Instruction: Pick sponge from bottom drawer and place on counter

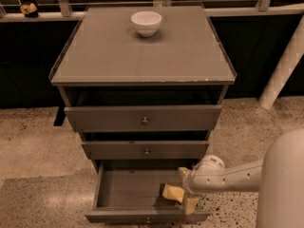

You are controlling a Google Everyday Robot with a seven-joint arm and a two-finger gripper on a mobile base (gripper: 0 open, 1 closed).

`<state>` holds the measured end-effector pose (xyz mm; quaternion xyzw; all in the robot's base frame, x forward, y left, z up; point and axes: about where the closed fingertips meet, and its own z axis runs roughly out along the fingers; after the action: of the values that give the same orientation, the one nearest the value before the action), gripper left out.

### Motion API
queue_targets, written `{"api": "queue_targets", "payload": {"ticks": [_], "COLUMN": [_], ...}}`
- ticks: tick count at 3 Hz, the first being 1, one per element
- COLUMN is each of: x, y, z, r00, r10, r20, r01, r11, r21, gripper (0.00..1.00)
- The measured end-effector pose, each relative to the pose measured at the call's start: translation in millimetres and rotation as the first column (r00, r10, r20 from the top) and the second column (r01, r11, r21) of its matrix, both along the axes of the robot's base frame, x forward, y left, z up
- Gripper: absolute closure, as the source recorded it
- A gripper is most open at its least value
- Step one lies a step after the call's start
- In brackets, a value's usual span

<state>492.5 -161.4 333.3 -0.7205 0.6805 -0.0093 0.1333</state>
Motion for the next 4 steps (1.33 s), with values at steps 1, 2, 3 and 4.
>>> {"api": "queue_targets", "payload": {"ticks": [1, 2, 3, 4], "x": [19, 19, 23, 37], "y": [-26, -26, -22, -12], "z": [-7, -7, -22, -50], "r00": [0.9875, 0.9875, 0.9884, 0.9886], "r10": [-0.133, -0.132, -0.138, -0.143], "r20": [0.085, 0.085, 0.064, 0.048], "r01": [0.131, 0.130, 0.135, 0.140], "r11": [0.991, 0.991, 0.990, 0.989], "r21": [0.031, 0.031, 0.045, 0.052], "gripper": [0.00, 0.00, 0.00, 0.00]}}
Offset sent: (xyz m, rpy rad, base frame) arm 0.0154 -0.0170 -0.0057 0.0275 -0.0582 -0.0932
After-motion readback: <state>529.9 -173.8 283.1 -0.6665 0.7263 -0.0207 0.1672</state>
